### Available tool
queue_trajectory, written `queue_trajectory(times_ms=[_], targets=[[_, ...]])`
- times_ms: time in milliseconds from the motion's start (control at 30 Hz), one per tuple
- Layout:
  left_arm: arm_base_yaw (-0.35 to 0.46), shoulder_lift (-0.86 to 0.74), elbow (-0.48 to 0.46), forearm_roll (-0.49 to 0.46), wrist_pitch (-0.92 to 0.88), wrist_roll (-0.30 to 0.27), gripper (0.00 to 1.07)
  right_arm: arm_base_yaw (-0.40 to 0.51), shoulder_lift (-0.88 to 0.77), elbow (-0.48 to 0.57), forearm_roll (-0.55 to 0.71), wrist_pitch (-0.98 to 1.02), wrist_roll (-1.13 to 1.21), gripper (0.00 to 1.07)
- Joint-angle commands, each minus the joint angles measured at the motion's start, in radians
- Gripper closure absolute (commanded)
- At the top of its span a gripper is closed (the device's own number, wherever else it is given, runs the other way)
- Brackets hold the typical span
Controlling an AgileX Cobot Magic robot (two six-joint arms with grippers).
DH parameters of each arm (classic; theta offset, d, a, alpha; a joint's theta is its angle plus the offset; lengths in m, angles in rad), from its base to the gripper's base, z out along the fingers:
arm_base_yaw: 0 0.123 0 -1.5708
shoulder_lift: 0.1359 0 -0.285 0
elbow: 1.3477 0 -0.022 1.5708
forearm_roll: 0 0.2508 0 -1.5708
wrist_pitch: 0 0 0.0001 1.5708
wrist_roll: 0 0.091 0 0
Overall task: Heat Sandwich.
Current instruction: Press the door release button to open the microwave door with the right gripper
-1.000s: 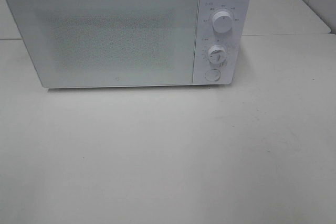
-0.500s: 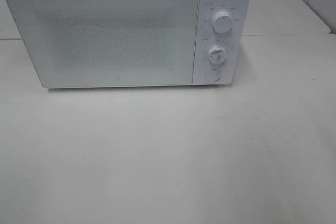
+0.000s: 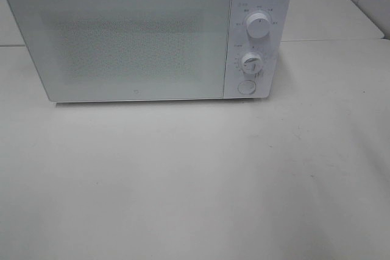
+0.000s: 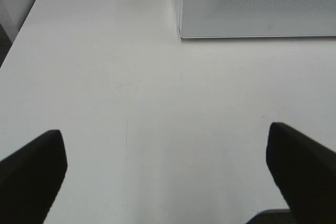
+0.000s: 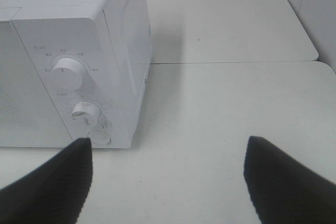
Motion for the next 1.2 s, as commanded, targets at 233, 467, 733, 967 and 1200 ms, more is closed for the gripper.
queue_trajectory(times_ms=[233,467,733,967,1200], targets=[[-0.006,-0.020,0.001,-0.009,-0.009,-0.006,0.09,-0.004,0.111,0.030,-0.014,-0.232,-0.022,0.31],[-0.006,-0.020,0.001,-0.009,-0.009,-0.006,0.09,0.005,0.229,0.145,-0.009,-0.574,-0.066,0.31],[-0.006,-0.020,0.001,-0.009,-0.009,-0.006,0.09,0.141,0.386,0.217,0.104,-0.822,-0.149,0.31],[-0.006,-0.020,0.001,-0.009,-0.009,-0.006,0.09,0.266,0.516,0.224,0.232,-0.939,-0.246,0.31],[-0.006,-0.020,0.001,-0.009,-0.009,-0.006,0.09,0.438,0.670,0.222,0.427,-1.111,-0.308,0.31]])
